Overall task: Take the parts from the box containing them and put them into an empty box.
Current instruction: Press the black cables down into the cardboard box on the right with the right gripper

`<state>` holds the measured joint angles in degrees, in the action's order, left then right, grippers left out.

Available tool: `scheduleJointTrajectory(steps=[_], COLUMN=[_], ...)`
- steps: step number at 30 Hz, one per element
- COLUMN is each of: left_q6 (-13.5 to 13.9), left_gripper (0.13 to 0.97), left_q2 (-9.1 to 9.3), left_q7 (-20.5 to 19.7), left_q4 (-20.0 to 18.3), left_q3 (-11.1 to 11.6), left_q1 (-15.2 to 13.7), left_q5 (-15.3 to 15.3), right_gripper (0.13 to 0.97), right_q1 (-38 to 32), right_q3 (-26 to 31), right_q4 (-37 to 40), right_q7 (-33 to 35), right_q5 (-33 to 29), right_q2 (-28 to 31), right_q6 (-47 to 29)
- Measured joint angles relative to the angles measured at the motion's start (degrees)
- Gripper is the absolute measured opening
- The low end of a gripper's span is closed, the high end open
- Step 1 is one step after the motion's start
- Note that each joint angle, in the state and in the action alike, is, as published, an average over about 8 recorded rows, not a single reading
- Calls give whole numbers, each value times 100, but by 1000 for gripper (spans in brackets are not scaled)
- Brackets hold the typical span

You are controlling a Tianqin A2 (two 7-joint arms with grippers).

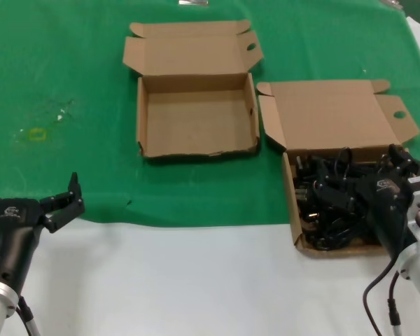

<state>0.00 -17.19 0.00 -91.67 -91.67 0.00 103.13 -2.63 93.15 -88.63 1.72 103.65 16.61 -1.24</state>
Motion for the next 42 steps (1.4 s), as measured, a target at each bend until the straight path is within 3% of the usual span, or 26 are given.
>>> scheduleJointTrajectory(steps=[6, 13, 18, 23, 25, 27, 34, 42], left_q6=[0, 0, 0, 0, 0, 0, 0, 0], left_gripper=[958, 896, 834, 745, 745, 745, 558, 381], left_q2=[0, 0, 0, 0, 0, 0, 0, 0], left_q7=[0, 0, 0, 0, 0, 0, 0, 0], left_q4=[0, 0, 0, 0, 0, 0, 0, 0], left_q3=[0, 0, 0, 0, 0, 0, 0, 0], left_q1=[0, 0, 0, 0, 0, 0, 0, 0], left_q5=[0, 0, 0, -1, -1, -1, -1, -1], right_gripper=[966, 966, 966, 966, 966, 966, 966, 966], right_q1=[0, -42, -99, -211, -278, -354, -664, -1138], right_q3=[0, 117, 372, 762, 920, 1054, 1236, 1238], right_q4=[0, -46, -138, -252, -293, -328, -340, 34], right_q7=[0, -73, -245, -519, -666, -822, -1204, -893], right_q5=[0, 67, 213, 373, 407, 416, 373, 321], right_q2=[0, 205, 660, 1409, 1757, 2100, 3117, 3767], right_q6=[0, 71, 81, -8, -116, -280, -1331, -2942])
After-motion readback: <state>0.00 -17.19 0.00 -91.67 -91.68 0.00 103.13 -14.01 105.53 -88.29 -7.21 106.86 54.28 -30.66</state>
